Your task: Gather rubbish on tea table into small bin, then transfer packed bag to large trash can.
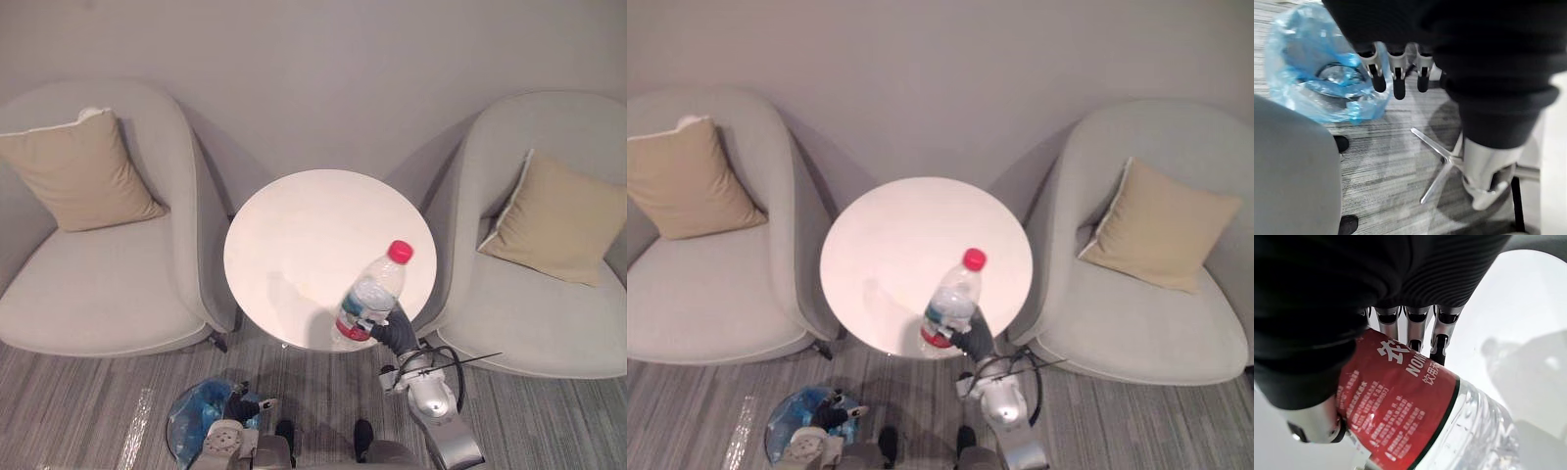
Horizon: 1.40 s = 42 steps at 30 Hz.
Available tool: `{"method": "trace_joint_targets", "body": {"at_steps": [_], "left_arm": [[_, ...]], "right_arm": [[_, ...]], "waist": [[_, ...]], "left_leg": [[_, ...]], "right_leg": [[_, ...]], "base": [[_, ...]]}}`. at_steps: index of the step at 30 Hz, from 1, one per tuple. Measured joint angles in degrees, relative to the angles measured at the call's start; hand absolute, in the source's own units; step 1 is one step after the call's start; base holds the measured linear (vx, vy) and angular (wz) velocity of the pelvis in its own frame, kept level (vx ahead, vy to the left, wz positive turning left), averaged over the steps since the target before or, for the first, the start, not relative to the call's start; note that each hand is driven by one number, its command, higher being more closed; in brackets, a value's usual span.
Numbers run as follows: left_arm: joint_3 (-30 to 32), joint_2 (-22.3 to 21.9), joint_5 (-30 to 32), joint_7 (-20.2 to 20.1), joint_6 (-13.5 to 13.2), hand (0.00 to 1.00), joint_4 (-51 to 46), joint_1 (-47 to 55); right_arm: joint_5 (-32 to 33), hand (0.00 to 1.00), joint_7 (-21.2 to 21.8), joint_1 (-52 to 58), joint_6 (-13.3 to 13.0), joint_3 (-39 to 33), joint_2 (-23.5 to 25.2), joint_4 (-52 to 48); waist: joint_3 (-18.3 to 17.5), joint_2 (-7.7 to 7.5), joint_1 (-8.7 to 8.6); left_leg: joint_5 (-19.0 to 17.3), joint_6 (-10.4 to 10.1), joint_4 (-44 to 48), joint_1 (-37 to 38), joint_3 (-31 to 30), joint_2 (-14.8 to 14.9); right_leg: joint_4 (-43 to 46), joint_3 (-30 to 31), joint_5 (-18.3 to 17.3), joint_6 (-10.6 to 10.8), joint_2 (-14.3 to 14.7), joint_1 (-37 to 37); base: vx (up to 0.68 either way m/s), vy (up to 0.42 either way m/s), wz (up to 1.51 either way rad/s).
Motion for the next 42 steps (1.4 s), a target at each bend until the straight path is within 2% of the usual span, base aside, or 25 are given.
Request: {"method": "trace_joint_targets", "body": {"at_steps": [3,4,6,7,8,10,13,14,15,17,18,20,21,22,23,24,25,26,31,32,36,38,39,41,42], "left_arm": [[-1.83,0.76,0.03,-0.13,0.06,0.00,0.08,-0.02],[-1.97,1.11,0.01,-0.12,0.03,0.00,0.05,-0.05],[-1.87,1.13,0.02,-0.02,0.02,0.00,-0.26,-0.03],[-1.65,1.02,0.02,0.00,-0.04,0.00,-0.61,0.12],[-1.52,0.98,0.00,0.03,-0.06,0.00,-0.70,0.11],[-1.32,-0.20,-0.10,0.32,0.01,0.00,-1.17,0.05],[-1.35,-0.89,-0.87,0.38,0.01,0.00,-1.44,0.19],[-1.31,-0.96,-1.10,0.36,0.05,0.00,-1.35,0.26],[-0.66,-0.66,-0.91,0.23,0.05,0.00,-1.14,-0.23],[-0.43,-0.75,-0.40,0.18,0.09,0.00,-1.07,-1.06],[-1.11,-0.71,0.23,0.20,0.01,0.00,-1.13,-1.09],[-2.01,-0.86,0.39,0.28,0.05,0.00,-1.09,-0.60],[-2.54,-1.55,0.94,0.28,0.06,0.00,-1.08,-0.09],[-3.47,-2.72,1.38,0.25,0.07,0.00,-0.84,0.15],[-4.02,-3.13,1.41,0.24,0.06,0.00,-0.80,0.21],[-4.96,-3.13,2.13,0.21,0.01,0.00,-0.66,-0.37],[-5.06,-2.75,2.39,0.21,0.02,0.00,-0.67,-0.40],[-6.42,-1.99,2.90,0.16,0.03,0.00,-0.24,-0.46],[-6.73,-0.26,3.59,0.24,-0.02,0.00,0.24,-0.25],[-6.65,0.17,3.58,0.24,0.00,0.00,0.23,-0.27],[-6.54,1.30,3.58,0.27,-0.03,0.00,0.09,-0.28],[-6.13,1.96,3.49,0.35,-0.04,0.00,-0.05,-0.14],[-5.95,2.17,3.43,0.40,-0.03,0.00,-0.32,-0.01],[-5.67,2.18,3.37,0.42,-0.06,0.00,-0.43,0.22],[-4.85,1.97,3.29,0.48,-0.15,0.00,-0.49,-0.06]], "right_arm": [[-1.79,1.00,0.08,0.01,0.07,0.44,0.08,-0.05],[-2.24,1.00,-0.09,0.00,0.08,0.43,0.23,-0.08],[-2.24,1.00,-0.39,-0.13,0.07,0.72,0.34,-0.16],[-2.20,1.00,-0.52,-0.47,0.07,1.37,0.55,-0.58],[-2.20,1.00,-0.52,-0.70,0.08,1.44,0.54,-0.92],[-2.11,1.00,-0.87,-1.79,0.02,2.39,0.22,-2.37],[-2.07,1.00,-1.47,-2.35,0.15,2.52,-0.38,-2.16],[-2.07,1.00,-1.73,-3.11,0.64,2.52,-0.85,-2.04],[-2.06,1.00,-2.01,-3.22,0.59,2.34,0.23,-2.12],[-1.98,1.00,-2.49,-3.45,0.62,1.08,0.60,-2.03],[-1.94,1.00,-2.78,-3.35,0.75,-0.61,0.55,-1.33],[-1.93,1.00,-3.19,-3.23,0.75,-1.69,0.52,-1.03],[-1.93,1.00,-3.83,-3.26,0.73,-2.64,0.57,-1.01],[-1.92,1.00,-4.27,-3.05,0.71,-3.95,0.69,-1.05],[-1.92,1.00,-4.35,-2.97,0.69,-4.48,0.72,-1.09],[-1.93,1.00,-4.37,-3.12,0.77,-5.49,2.37,0.20],[-1.93,1.00,-4.35,-3.02,0.89,-5.62,2.65,0.53],[-1.94,1.00,-4.13,-2.10,1.19,-5.30,4.05,0.69],[-1.95,1.00,-3.78,-2.76,1.15,-3.77,5.25,3.23],[-1.94,1.00,-3.69,-3.25,1.14,-3.14,5.18,4.41],[-2.00,1.00,-3.40,-3.39,1.29,-2.95,5.06,6.88],[-2.04,1.00,-3.14,-3.33,1.31,-2.12,4.89,6.87],[-2.06,1.00,-2.93,-3.14,1.28,-1.52,4.87,6.29],[-2.05,1.00,-2.66,-3.08,1.22,-1.55,4.84,6.00],[-2.04,1.00,-2.42,-3.66,1.20,-1.72,4.71,6.29]], "waist": [[-0.25,-0.36,-1.51],[-0.89,-1.34,-1.89],[-2.10,-2.02,-1.65],[-3.19,-2.21,-0.51],[-3.34,-2.32,-0.25],[-2.81,0.17,-0.12],[-2.88,1.89,0.05],[-2.58,2.70,0.19],[-2.62,1.59,0.15],[-2.46,1.28,-0.30],[-2.60,1.31,-0.79],[-3.07,1.76,-1.34],[-3.59,2.40,-2.08],[-4.04,3.25,-2.63],[-4.37,3.80,-2.66],[-4.27,2.60,-2.39],[-4.37,2.14,-2.28],[-4.47,0.82,-2.52],[-4.78,0.28,-1.87],[-4.61,-0.09,-1.85],[-3.65,-1.19,-1.95],[-3.21,-1.65,-2.36],[-3.18,-2.02,-3.56],[-3.19,-2.43,-3.66],[-2.96,-2.22,-3.64]], "left_leg": [[0.04,0.42,0.94,-2.26,-6.14,-2.07],[0.97,0.16,1.16,-3.39,-9.49,-3.68],[1.85,-0.32,1.88,-5.21,-13.18,-5.17],[2.77,-0.85,1.93,-7.37,-14.60,-5.68],[3.06,-1.00,1.95,-7.99,-14.89,-5.78],[6.08,-2.01,1.39,-10.91,-19.81,-4.98],[8.57,-2.42,-1.25,-12.46,-22.83,-3.55],[7.40,-0.11,-3.96,-12.62,-20.83,-1.33],[3.84,3.92,-4.02,-14.10,-15.33,-0.73],[4.14,3.96,4.90,-18.77,-10.41,-0.59],[2.94,4.38,17.27,-20.39,-4.74,-0.42],[-0.47,3.99,23.01,-18.62,-0.23,1.76],[-3.62,1.95,23.42,-15.79,2.93,4.40],[-5.29,-0.53,18.02,-12.27,5.77,6.03],[-5.78,-1.18,15.09,-11.21,6.48,5.92],[-4.39,-1.67,8.91,-9.92,6.95,4.00],[-3.46,-1.46,7.37,-9.49,6.69,3.30],[-0.13,-0.58,2.20,-7.45,5.41,0.98],[1.84,0.55,-1.65,-5.48,4.58,-1.48],[2.00,0.72,-2.02,-5.58,4.63,-1.82],[-1.16,0.67,1.93,-6.49,4.24,-2.19],[-2.82,0.56,4.78,-7.16,2.66,-2.22],[-3.92,1.14,6.91,-7.67,-0.66,-2.62],[-3.93,1.05,7.18,-7.99,-2.51,-2.87],[-3.79,0.89,7.33,-8.27,-4.27,-2.67]], "right_leg": [[8.59,8.83,-3.56,2.32,-0.03,-2.36],[11.37,14.02,-5.65,3.94,-0.09,-2.80],[10.91,18.61,-7.78,5.02,-0.32,-2.52],[8.82,20.11,-9.20,4.32,-0.82,-2.47],[8.08,19.91,-9.80,3.95,-1.07,-2.40],[5.79,15.43,-9.24,2.63,-0.32,-2.81],[6.45,10.77,-9.12,1.37,1.06,-3.80],[5.54,9.84,-7.79,-0.43,2.31,-3.64],[2.86,7.64,-5.88,-0.68,0.46,-3.74],[3.05,3.94,-4.95,-0.94,-1.15,-4.70],[3.02,0.24,-4.62,-1.07,-2.96,-4.23],[2.61,-2.23,-4.34,-0.82,-3.87,-3.48],[1.68,-4.14,-3.91,-0.13,-4.62,-2.97],[0.38,-5.55,-3.12,1.26,-4.89,-2.49],[-0.39,-5.81,-2.76,1.80,-4.66,-2.49],[-3.65,-5.89,-1.01,2.40,-5.81,-1.92],[-4.86,-5.74,-0.57,2.19,-6.04,-1.57],[-7.99,-5.30,-0.02,1.68,-6.42,0.95],[-7.87,-4.73,-0.28,1.94,-7.76,1.46],[-7.09,-4.63,-0.85,2.67,-8.14,0.79],[-1.56,-4.00,-4.35,1.38,-8.64,-0.72],[1.34,-3.09,-6.63,-1.60,-8.17,-0.44],[1.62,0.37,-9.54,-5.82,-6.43,0.56],[1.71,1.29,-9.44,-5.32,-5.96,1.05],[6.34,2.45,-7.92,-3.46,-4.66,-0.68]], "base": [[-0.12,0.023,1.12],[-0.05,-0.127,1.45],[-0.02,-0.163,1.23],[0.00,-0.110,0.55],[-0.09,-0.184,0.69],[-0.14,-0.189,0.96],[-0.12,-0.121,0.91],[-0.15,-0.082,1.03],[-0.17,-0.072,1.09],[-0.16,-0.052,0.97],[-0.14,-0.061,0.83],[-0.10,-0.001,0.83],[-0.09,0.116,1.07],[-0.07,0.114,0.91],[-0.09,0.216,0.80],[-0.05,0.137,0.43],[-0.06,0.209,0.69],[-0.01,0.086,0.48],[-0.06,0.078,0.17],[-0.06,0.018,0.00],[-0.02,0.000,0.03],[0.07,-0.007,0.31],[0.11,-0.021,0.66],[0.12,-0.051,0.69],[0.13,-0.116,0.88]]}}
